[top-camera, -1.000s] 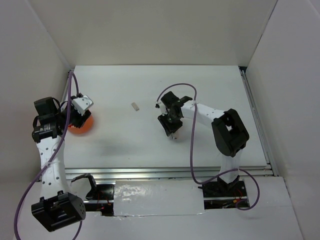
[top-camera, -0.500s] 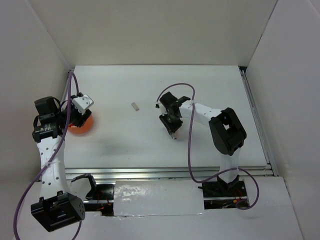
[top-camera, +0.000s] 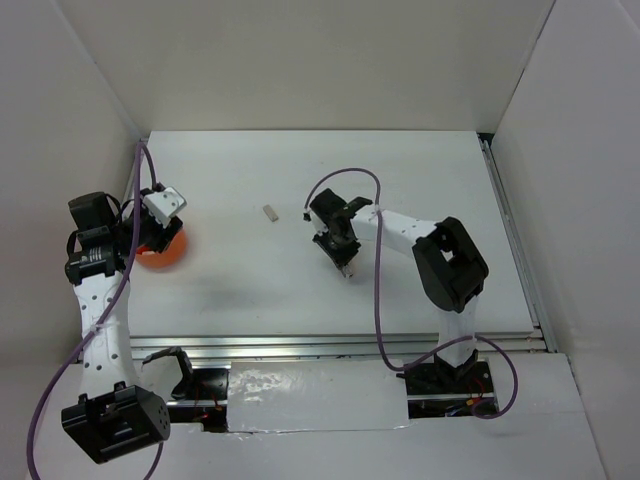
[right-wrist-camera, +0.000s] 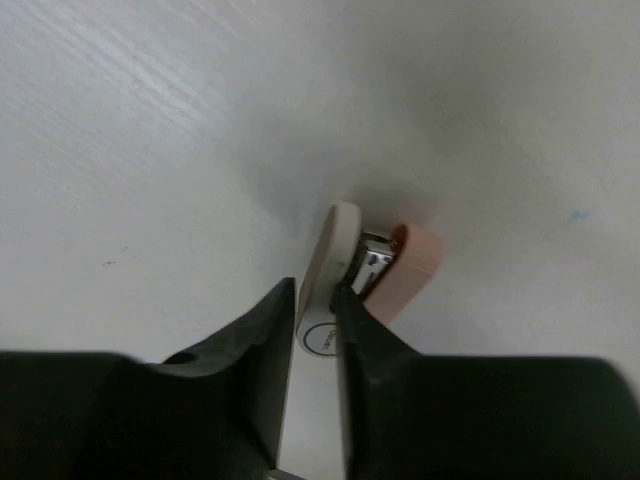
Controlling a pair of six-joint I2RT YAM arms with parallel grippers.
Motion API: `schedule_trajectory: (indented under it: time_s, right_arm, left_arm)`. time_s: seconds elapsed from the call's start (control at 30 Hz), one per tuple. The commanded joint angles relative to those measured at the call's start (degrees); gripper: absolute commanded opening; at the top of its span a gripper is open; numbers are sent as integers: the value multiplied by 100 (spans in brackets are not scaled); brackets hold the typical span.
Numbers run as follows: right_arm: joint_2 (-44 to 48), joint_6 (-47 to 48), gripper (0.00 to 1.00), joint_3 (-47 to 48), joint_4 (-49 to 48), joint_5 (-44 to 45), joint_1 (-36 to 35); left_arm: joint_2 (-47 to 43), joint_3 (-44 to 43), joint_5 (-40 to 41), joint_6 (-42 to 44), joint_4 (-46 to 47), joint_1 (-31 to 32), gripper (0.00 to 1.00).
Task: Sort the stationery into containers
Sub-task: Pick up the stapler from the center of the board.
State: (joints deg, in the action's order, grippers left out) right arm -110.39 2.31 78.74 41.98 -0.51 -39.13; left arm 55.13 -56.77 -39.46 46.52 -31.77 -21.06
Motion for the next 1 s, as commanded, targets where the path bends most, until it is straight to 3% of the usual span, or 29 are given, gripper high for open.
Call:
schedule_trajectory:
  time_s: [0.0, 0.1, 0.33, 0.47, 0.53, 0.63, 0.7, 0.83, 0.97]
  right_arm:
    - [-212, 147, 26, -280, -233, 182, -138]
    - [-115, 296, 0, -412, -330, 384, -200]
    - [386, 1262, 0, -903, -681, 1315, -691]
    - [773, 2140, 0, -1457, -1646, 2457, -1270]
    - [1027, 2922, 0, -2053, -2374, 3327, -1517]
    - [1212, 4012, 0, -2748, -4392, 4074, -1922]
    - [1213, 4495, 0, -3099, -5073, 4330, -2219]
    - [1064, 6049, 0, -3768, -7556, 4700, -2686]
    - [757, 7200, 0, -4374, -9519, 4789, -2994]
  left_arm:
    - [15, -62, -158, -179, 162, 23, 62]
    - [-2, -62, -246, -283, 92, 23, 62]
    - [-38, -176, -544, -959, -31, 32, 61]
    - [-47, -342, -755, -1356, -31, 58, 61]
    - [-12, -431, -852, -1479, -92, 93, 62]
    - [59, -615, -993, -1558, -321, 285, 61]
    - [146, -738, -1098, -1593, -522, 418, 61]
    - [374, -870, -1116, -1822, -690, 1005, 59]
    - [480, -774, -669, -2182, -489, 1726, 59]
